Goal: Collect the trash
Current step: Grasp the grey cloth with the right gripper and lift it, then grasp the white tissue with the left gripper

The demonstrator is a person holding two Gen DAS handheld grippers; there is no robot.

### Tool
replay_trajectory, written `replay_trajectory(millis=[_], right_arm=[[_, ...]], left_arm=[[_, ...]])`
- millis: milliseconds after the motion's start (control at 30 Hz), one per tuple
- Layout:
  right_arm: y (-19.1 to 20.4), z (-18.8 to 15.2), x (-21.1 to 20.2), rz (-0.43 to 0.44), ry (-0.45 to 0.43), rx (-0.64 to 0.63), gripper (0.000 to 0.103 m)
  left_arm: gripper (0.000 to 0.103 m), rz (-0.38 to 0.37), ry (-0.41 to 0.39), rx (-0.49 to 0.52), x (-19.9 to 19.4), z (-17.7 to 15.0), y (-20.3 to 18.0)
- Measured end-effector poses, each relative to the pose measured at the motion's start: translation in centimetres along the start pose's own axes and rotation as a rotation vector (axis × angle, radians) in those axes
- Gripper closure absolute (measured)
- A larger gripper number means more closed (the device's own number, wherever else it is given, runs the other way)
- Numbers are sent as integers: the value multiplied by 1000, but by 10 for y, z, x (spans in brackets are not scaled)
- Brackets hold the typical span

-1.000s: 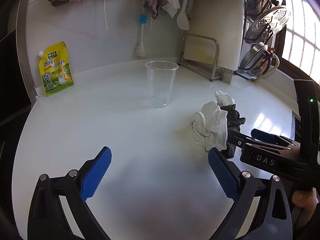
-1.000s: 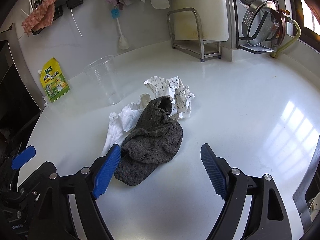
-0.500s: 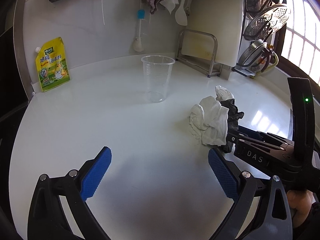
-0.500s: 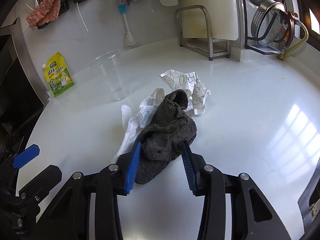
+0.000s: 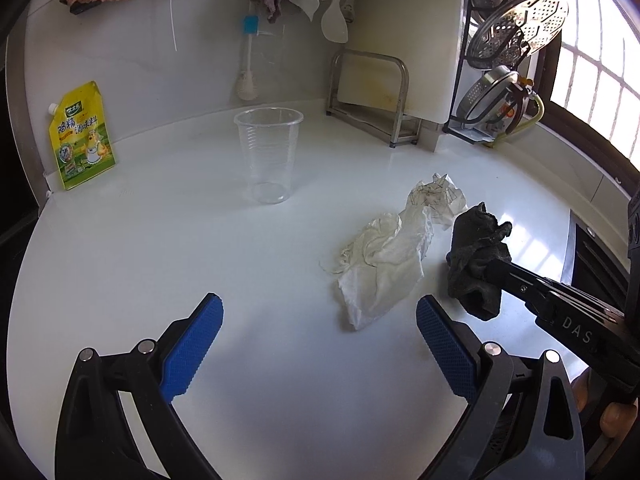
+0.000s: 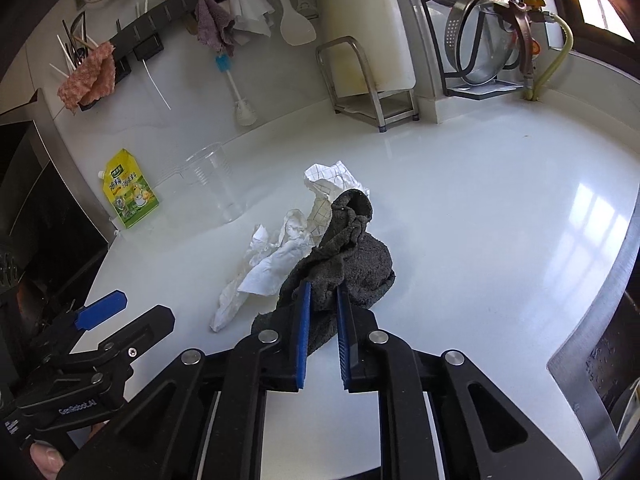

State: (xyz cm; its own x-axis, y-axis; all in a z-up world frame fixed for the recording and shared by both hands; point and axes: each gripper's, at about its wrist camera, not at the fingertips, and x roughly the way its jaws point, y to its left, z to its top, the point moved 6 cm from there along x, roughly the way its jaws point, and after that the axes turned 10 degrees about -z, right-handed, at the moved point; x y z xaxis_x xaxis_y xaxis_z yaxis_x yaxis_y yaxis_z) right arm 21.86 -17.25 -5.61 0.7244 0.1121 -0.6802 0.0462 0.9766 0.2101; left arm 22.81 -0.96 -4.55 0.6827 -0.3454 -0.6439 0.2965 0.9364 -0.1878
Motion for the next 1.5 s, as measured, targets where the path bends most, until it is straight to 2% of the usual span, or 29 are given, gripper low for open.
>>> replay_trajectory(millis=[400,633,733,767,800,833,900,933,1000,1033,1067,1100,1500], right_arm=[[-41,-13,-35,35,-44,90,91],[-53,-19,-41,61,-49,119,91],[-54,-20,-43,70,-52,122,91],[-54,-21,-43,74,-53,122,91],[-53,-21,-43,78,-52,121,91],[-52,-21,-43,81,-51,119,91],[-51,-22,-43,81,-50,114,91],[-51,-22,-43,80,-50,113,91],[-52,-23,-43,82,-50,113,91],[-52,-23,-43,81,-50,113,91],[-52,-23,-43,81,-50,113,91],[-53,-23,-43,82,-50,113,91],[-48,-34,-53,66,-43,86,91]], left_arm=[[8,26,52,48,37,9,-31],[8,57,135,6,73,12,-30],[9,73,147,11,78,14,-32],[11,73,151,16,80,15,-33],[21,66,159,19,82,15,-35],[27,61,173,19,85,15,-35],[47,57,202,12,91,13,-35],[50,49,198,9,90,13,-35],[71,32,189,9,88,11,-36],[75,26,186,11,87,11,-36],[89,17,185,11,86,10,-37],[94,7,184,9,85,9,-37],[96,11,73,30,22,-2,-39]])
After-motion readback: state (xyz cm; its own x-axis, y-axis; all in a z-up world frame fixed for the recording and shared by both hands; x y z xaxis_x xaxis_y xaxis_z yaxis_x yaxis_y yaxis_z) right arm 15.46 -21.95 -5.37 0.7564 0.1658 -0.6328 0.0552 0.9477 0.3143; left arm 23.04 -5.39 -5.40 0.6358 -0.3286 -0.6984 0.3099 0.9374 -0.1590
